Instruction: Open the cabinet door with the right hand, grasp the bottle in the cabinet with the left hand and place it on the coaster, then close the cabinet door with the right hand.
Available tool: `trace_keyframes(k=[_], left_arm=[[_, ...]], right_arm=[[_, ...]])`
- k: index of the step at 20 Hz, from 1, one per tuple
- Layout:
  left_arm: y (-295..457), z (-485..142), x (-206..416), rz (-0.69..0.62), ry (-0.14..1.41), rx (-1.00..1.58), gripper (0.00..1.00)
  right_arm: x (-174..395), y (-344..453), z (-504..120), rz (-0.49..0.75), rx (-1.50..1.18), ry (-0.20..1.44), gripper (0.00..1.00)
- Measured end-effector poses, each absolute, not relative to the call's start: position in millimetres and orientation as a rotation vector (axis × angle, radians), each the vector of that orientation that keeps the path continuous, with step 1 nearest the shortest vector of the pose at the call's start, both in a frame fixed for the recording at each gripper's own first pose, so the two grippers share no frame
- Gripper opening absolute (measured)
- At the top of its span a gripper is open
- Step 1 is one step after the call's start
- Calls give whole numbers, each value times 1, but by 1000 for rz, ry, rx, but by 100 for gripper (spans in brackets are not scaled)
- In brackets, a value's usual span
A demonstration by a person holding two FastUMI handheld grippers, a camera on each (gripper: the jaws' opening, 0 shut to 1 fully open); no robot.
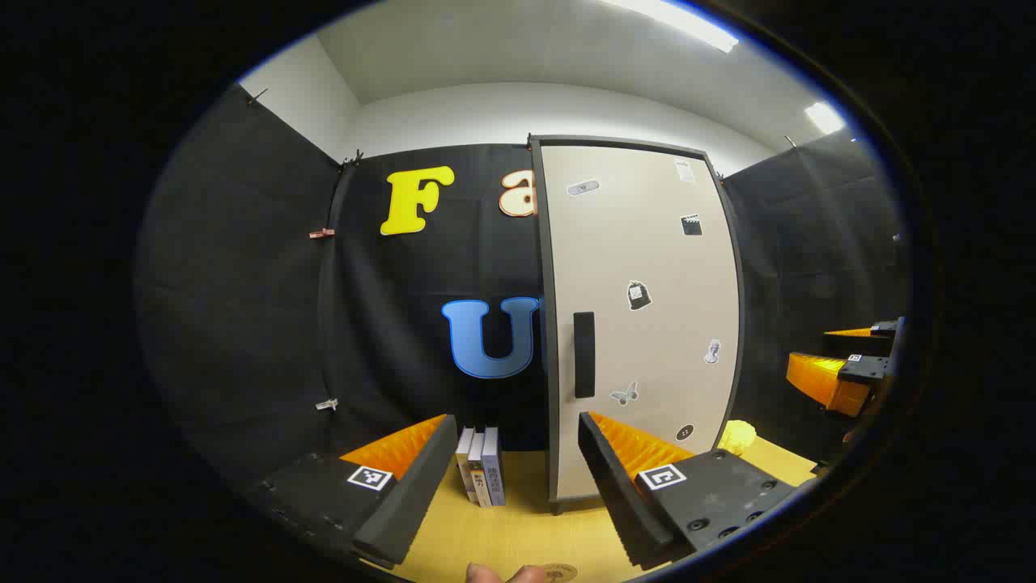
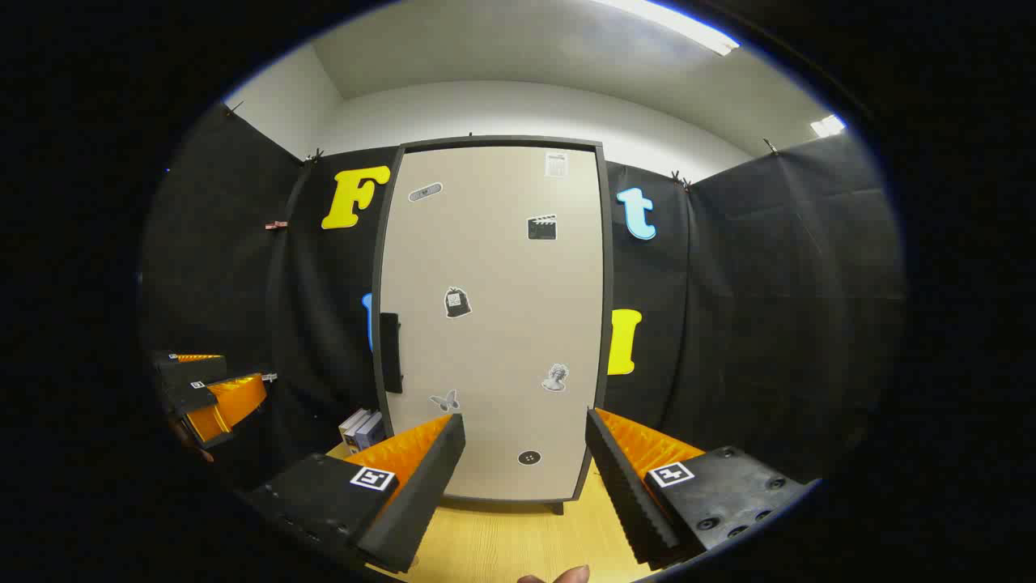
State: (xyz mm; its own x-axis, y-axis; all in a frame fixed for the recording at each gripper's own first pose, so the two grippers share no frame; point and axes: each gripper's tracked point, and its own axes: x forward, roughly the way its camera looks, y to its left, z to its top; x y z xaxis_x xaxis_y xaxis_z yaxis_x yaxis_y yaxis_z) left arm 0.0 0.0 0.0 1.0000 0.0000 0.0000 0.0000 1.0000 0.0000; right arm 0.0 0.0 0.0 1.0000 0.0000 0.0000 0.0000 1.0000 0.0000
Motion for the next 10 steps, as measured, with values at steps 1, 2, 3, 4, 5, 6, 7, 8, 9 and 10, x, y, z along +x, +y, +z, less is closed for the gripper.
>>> trace_keyframes(k=[1,2,3,4,5,6,7,8,9,10], left_arm=[[-1,1,1,-4,-2,3,95],[-1,0,1,-6,-3,4,95],[-2,0,2,-9,-1,3,95],[-2,-1,2,-11,0,1,94],[-3,-1,1,-14,-1,-1,94],[-2,-1,1,-13,0,-2,95],[-1,-1,0,-13,0,-2,95],[-1,-1,0,-13,1,-2,95],[0,-1,-1,-14,1,-1,95],[1,-1,-2,-14,0,-2,95]], right_arm=[[-1,1,0,0,-3,0,98],[-1,0,1,0,-5,-2,98],[-1,0,1,-4,-8,-3,98],[-2,-1,1,-9,-12,-5,98],[-2,-2,2,-18,-16,-7,98],[-2,-2,3,-22,-17,-10,97],[-3,-2,3,-22,-16,-10,98],[-3,-2,3,-20,-15,-9,98],[-3,-2,3,-19,-14,-7,97],[-4,-2,3,-17,-12,-6,98]])
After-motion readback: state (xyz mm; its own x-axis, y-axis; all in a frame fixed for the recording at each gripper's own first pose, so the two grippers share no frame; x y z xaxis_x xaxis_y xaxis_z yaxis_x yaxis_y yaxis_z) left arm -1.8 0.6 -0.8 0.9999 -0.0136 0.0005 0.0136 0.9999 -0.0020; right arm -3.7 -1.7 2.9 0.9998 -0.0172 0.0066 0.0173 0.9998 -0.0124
